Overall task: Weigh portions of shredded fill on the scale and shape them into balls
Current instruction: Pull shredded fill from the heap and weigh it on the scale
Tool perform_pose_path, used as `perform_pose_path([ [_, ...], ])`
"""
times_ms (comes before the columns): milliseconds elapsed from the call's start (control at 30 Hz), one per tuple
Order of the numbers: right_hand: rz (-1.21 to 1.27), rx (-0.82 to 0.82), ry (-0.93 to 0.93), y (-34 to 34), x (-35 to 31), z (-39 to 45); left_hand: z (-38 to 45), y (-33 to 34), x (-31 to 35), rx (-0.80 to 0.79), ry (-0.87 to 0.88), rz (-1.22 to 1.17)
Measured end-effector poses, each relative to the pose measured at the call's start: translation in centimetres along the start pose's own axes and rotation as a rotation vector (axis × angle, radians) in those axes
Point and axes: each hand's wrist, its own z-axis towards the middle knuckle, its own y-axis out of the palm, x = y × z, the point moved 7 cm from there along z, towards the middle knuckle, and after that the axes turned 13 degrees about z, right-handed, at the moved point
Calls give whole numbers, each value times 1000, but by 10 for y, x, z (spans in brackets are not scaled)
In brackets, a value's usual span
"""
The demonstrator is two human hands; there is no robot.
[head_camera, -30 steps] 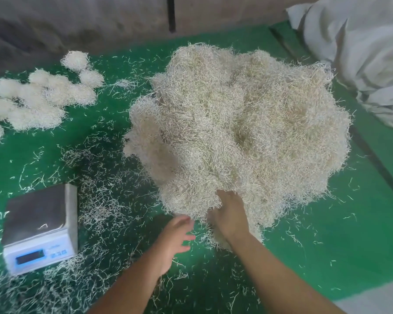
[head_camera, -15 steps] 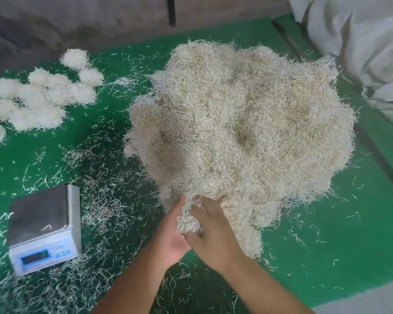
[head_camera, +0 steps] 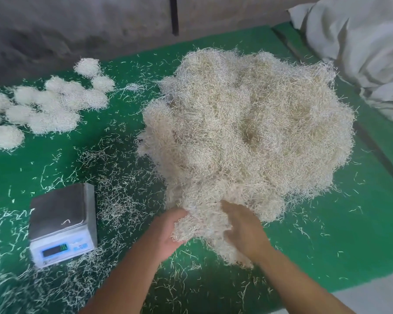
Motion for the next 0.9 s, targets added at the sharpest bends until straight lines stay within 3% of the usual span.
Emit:
perform_pose_path([
  [100,-37,138,122,-18,25,10,-6,-8,-3,-45,-28,4],
  [233,31,438,282,-70,46,11,-17,-39,-9,-24,-89,41],
  [333,99,539,337,-101,42,11,-30,-52,-12,6,-46,195],
  [433,29,310,340,-86,6,12,-45,-41,-9,-47,15,283],
  [567,-12,72,-133,-27,-82,-4,-56,-26,9,-114,244,505],
  [633,-53,-26,-272,0,-105,-8,-60,-19,16,-167,262,562],
  [767,-66,-130,-334,16,-115,2,-55,-20,20,-162,242,610],
  [900,6,-112,-210,3,-98,10,-60,-36,23,-49,247,620],
])
